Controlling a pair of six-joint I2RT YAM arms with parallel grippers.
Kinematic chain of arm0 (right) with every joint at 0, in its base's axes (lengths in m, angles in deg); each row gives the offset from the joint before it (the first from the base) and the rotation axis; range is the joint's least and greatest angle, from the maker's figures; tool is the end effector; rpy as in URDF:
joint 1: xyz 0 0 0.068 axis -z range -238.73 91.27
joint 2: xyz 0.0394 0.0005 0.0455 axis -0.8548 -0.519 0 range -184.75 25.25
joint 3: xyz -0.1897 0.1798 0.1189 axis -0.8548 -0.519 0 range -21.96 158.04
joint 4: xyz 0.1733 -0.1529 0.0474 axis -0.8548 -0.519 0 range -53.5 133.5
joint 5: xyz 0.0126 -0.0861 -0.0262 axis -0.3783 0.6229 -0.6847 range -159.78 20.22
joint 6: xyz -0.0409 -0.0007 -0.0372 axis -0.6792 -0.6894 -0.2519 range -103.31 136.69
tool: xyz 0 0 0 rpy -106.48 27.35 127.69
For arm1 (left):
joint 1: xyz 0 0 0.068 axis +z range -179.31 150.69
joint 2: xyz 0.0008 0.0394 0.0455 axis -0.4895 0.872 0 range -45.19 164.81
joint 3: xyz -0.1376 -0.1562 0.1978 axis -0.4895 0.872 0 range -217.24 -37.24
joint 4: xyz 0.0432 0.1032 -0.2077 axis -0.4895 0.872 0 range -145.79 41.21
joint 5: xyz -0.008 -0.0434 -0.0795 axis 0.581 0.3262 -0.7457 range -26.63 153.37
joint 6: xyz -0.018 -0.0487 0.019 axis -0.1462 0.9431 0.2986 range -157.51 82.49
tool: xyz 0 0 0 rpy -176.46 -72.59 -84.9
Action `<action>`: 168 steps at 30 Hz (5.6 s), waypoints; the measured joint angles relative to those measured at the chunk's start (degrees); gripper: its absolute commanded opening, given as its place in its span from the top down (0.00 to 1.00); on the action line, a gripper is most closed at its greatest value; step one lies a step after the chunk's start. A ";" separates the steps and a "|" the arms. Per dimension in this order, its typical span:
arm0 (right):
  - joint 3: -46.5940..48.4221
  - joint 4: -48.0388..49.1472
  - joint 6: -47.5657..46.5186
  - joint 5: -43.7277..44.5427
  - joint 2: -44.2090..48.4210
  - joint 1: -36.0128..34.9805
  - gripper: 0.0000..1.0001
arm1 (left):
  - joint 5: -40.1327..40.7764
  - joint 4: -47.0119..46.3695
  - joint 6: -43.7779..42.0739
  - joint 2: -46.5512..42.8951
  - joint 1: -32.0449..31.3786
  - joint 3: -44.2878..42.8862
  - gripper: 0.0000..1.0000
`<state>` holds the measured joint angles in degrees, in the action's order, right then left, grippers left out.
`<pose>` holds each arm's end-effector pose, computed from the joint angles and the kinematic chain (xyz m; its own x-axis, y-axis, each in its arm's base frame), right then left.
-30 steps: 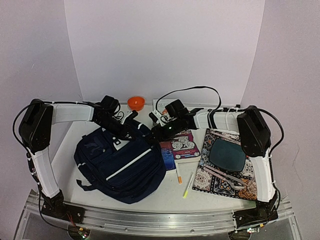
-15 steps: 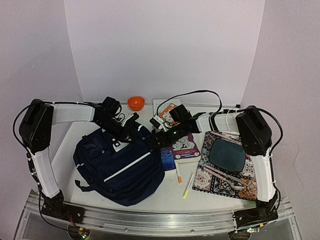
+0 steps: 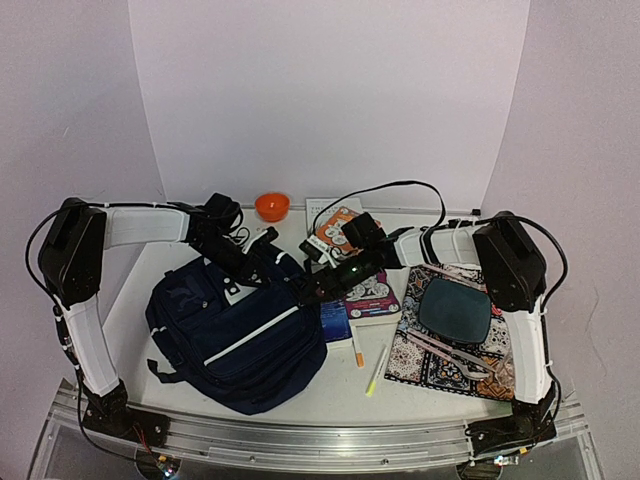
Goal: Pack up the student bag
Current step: Unzip the second largest pocket of the student bag.
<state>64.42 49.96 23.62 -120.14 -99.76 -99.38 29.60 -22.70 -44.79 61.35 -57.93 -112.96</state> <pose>0.3380 0.3283 0.2007 -0.5107 -0.3371 -0.7909 -0.8548 0.1007 0.5091 0.3088 -0.1924 0.2263 -0.7043 0.5044 -0.4996 0.7078 0.5531 -0.4395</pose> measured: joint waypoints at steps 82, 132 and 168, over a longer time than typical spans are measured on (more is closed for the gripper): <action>-18.39 9.19 -35.42 30.44 19.00 -7.78 0.79 | 10.50 5.87 2.73 4.42 0.58 -8.56 1.00; -14.87 18.01 -39.60 33.95 10.26 -7.47 1.00 | 14.89 2.45 3.84 0.36 -1.01 -3.91 1.00; -4.08 -8.81 -15.91 57.49 16.27 -20.09 1.00 | 20.10 5.83 31.82 3.71 -0.60 -12.34 1.00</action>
<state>60.34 41.15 7.71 -62.65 -83.50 -119.47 49.70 -16.87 -12.97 65.07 -58.53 -125.30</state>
